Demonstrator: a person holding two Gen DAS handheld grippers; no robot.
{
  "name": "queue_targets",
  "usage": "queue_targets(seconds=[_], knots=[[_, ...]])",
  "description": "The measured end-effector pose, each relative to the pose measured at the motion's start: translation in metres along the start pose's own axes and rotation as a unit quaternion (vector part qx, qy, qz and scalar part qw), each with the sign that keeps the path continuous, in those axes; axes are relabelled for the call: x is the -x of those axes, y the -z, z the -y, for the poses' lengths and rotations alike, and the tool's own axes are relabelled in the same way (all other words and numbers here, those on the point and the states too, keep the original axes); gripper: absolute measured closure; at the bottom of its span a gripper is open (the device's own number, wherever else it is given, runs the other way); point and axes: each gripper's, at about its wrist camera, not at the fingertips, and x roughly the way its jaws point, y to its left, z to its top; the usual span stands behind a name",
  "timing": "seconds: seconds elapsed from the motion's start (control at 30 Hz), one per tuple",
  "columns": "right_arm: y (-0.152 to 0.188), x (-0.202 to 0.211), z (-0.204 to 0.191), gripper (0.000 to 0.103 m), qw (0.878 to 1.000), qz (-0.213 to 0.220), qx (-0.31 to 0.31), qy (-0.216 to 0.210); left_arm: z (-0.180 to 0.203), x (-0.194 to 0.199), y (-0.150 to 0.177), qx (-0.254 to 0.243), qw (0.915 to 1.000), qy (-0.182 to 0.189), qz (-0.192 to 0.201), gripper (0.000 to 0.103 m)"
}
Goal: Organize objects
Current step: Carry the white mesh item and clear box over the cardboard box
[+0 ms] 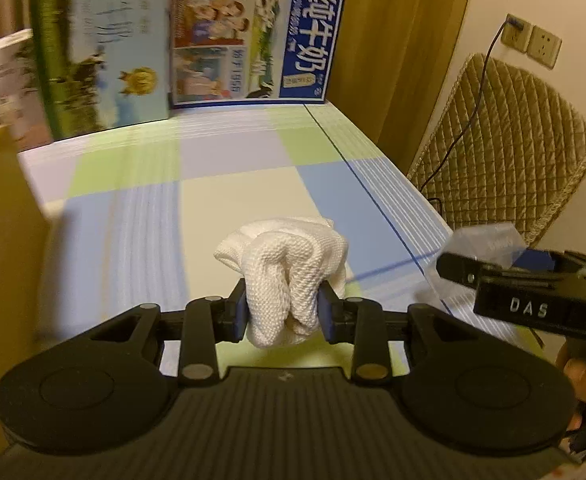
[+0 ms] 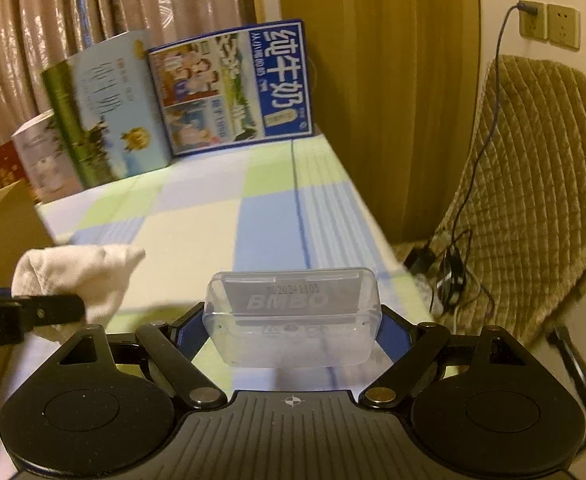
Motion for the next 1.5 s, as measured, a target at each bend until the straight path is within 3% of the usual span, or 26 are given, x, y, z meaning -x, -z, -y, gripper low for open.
queue_targets(seconds=[0.37, 0.73, 1.03, 1.5], knots=[[0.053, 0.110, -0.057, 0.020, 0.999, -0.009, -0.002, -0.036, -0.013, 0.127, 0.056, 0.030, 0.9995, -0.005, 0.007, 0.074], [0.070, 0.192, -0.092, 0.020, 0.998, 0.003, 0.027, -0.052, -0.024, 0.232, 0.105, 0.047, 0.9983, -0.031, 0.014, 0.074], [0.078, 0.216, -0.125, 0.020, 0.995, 0.009, 0.054, -0.083, -0.027, 0.283, 0.125, 0.050, 0.9977, -0.039, 0.024, 0.074], [0.083, 0.215, -0.162, 0.020, 0.990, 0.005, 0.086, -0.113, -0.042, 0.311, 0.140, 0.057, 0.9964, -0.057, 0.026, 0.074]])
